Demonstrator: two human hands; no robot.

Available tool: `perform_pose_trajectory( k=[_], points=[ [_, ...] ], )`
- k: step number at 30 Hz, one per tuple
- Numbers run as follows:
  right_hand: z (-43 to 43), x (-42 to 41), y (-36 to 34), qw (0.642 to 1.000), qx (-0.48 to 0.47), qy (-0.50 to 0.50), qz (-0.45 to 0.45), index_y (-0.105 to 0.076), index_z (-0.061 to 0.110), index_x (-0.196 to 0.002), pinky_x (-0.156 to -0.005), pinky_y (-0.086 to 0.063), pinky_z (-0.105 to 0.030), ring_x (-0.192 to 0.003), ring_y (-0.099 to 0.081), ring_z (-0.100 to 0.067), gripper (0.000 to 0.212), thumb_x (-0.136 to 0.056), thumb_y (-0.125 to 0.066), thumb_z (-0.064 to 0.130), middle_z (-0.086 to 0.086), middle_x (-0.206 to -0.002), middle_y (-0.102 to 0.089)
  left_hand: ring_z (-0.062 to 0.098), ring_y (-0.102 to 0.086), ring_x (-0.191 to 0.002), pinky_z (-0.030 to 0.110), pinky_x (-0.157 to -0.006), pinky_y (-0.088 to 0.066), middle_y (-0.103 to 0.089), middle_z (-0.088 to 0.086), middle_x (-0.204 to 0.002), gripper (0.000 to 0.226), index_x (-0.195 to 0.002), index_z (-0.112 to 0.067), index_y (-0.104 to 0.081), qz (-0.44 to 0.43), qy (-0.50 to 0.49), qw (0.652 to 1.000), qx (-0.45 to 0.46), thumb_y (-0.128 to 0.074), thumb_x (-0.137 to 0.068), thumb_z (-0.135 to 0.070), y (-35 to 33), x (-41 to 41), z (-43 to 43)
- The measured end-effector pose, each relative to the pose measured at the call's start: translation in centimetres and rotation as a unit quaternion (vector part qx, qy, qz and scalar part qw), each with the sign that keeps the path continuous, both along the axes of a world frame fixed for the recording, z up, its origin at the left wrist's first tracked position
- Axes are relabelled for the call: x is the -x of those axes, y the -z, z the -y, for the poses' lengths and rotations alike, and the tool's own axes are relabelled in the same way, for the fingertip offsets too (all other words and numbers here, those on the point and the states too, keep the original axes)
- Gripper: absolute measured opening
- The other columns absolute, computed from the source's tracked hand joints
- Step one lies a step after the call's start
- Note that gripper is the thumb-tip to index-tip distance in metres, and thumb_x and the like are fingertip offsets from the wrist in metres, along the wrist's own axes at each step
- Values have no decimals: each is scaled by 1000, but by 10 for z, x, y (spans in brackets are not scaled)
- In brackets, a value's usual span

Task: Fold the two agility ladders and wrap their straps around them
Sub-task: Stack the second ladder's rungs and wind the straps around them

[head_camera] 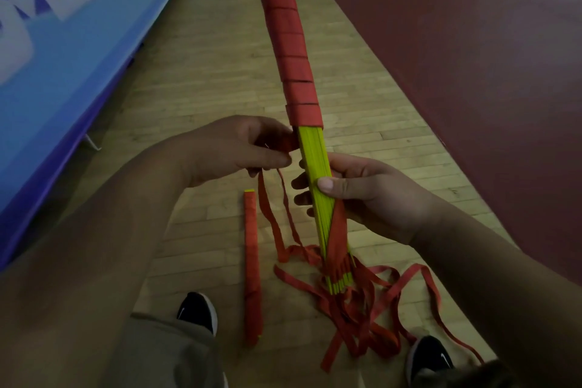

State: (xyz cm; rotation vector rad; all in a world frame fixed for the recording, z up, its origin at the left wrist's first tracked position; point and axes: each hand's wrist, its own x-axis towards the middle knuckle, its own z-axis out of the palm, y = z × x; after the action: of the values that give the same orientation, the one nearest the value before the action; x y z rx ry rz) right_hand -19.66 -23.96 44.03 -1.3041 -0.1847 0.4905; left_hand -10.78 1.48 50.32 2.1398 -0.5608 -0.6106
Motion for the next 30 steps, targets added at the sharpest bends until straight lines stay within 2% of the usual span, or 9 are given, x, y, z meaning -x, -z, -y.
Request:
perform_pose_trajectory(
  k=[2, 5, 8, 15, 19, 21, 24, 27, 30],
  points=[
    [1, -1, -1, 999, -27, -20, -3, -71, 11, -141, -115, -49, -62, -124, -54, -49, 42, -100, -66, 11, -28, -130, -58, 18, -75, -103, 35, -83, -60, -79, -6, -120, 38, -130, -36, -71, 21, -21, 1000, 10, -79, -97, -18, 0, -1, 1],
    [-1, 0, -2, 996, -75, -48, -11, -70, 8, -140, -102, -60, -44, -125, -49, -51, 40, -100, -63, 8, -30, -130, -55, 8, -75, -108, 41, -98, -59, -80, -8, -118, 43, -125, -50, -73, 56, -41, 997, 33, -88, -85, -40, 4, 0, 8],
    [-2, -1, -3, 993, -93, -65, -10, -74, 12, -137, -103, -57, -46, -127, -47, -51, 39, -99, -66, 11, -29, -133, -54, 6, -73, -113, 44, -108, -56, -79, -11, -117, 33, -117, -57, -75, 89, -62, 993, 37, -86, -89, -45, 8, 1, 14],
    [-2, -1, -2, 994, -90, -63, -5, -72, 11, -136, -100, -56, -48, -124, -43, -51, 37, -100, -65, 11, -28, -132, -50, -18, -65, -99, 16, -85, -45, -77, -23, -106, 21, -112, -53, -78, 118, -68, 991, 2, -77, -100, -36, 1, 4, 18],
    [0, -3, 1, 997, -61, -46, -3, -68, 9, -141, -102, -49, -52, -123, -45, -51, 40, -101, -65, 10, -27, -131, -50, -5, -69, -78, 16, -70, -50, -78, -14, -92, 10, -102, -40, -81, 105, -72, 992, -6, -84, -93, -39, -5, 2, 15],
    [0, -3, 1, 999, -34, -27, -3, -68, 12, -144, -104, -51, -54, -122, -54, -50, 43, -101, -67, 11, -26, -130, -56, -2, -69, -70, 16, -61, -53, -79, -10, -85, 13, -106, -32, -80, 78, -53, 996, -5, -84, -93, -29, -9, 3, 12],
    [-2, -2, 0, 1000, 13, 27, -9, -67, 16, -147, -105, -54, -50, -125, -72, -36, 47, -100, -71, 10, -13, -127, -74, 1, -72, -72, 17, -60, -55, -80, -10, -93, 21, -110, -31, -77, 84, -32, 996, -23, -84, -94, -20, -12, 6, 10],
    [-5, -2, -2, 997, 35, 73, -15, -69, 18, -144, -103, -56, -45, -120, -77, -28, 45, -99, -69, 11, -7, -123, -80, -1, -72, -74, 17, -60, -55, -78, -17, -92, 20, -110, -34, -77, 94, -32, 995, -23, -84, -94, -23, -12, 8, 9],
    [-8, -2, -2, 992, 64, 104, -14, -70, 24, -141, -102, -58, -44, -119, -78, -25, 40, -103, -70, 11, -7, -125, -81, 0, -72, -74, 24, -64, -55, -78, -13, -85, 14, -107, -31, -79, 94, -47, 994, 8, -83, -95, -24, -11, 9, 10]
  ],
)
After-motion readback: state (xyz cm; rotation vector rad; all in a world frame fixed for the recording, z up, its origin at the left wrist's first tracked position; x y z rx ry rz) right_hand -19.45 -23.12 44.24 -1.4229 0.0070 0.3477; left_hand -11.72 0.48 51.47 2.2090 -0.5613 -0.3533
